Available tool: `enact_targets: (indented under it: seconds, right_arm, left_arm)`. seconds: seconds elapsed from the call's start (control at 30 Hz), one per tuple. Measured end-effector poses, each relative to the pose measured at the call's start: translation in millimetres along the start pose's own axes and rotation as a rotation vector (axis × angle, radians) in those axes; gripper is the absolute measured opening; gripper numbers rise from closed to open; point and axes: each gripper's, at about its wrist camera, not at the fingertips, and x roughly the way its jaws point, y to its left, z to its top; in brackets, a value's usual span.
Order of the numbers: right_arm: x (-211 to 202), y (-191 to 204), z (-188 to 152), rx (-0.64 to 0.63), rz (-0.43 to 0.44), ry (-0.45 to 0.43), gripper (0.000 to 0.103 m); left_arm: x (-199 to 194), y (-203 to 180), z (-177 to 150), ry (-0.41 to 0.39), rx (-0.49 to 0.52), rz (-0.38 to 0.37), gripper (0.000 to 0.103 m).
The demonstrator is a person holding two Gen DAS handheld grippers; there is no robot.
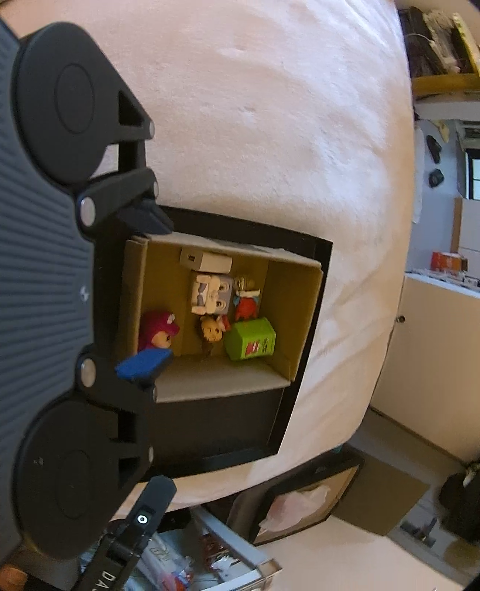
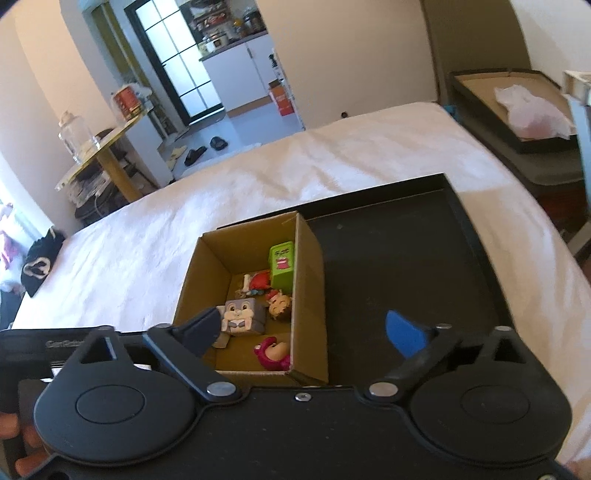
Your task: Organize rigid objects
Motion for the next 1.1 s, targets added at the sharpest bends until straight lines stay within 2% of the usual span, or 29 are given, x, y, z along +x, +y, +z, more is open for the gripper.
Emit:
enact_targets:
  seconds: [0.17,0.23,0.6,0.83,1.1]
  right_arm:
    - [-17,-6,-1,0.016,-0.009,-0.027,0.103]
    - [-22,-9,-1,0.027,-0.009,-0.031,0.103]
    - [-52,-17,-11,0.036,-0.022,-0.074,0.103]
    - [-74,-8,-19,-0.003,-0.003,-0.063,0.103]
    - [-112,6,-25,-0.042,0.003,-0.109,0.103]
  left_arm:
    - [-18,-9,-6,-0.012,0.028,-0.019,0.085]
    - [-24,-14,-9,-0.015,0.046,-0.014,0.087]
    - [-63,-19,-25,-0.075,0.077,-0.025,0.088]
    - [-89,-19,-40,-0.105,0.093,-0.017,0.089]
    - [-127,-25,-60,-0.16,0.134,-0.026,0.094]
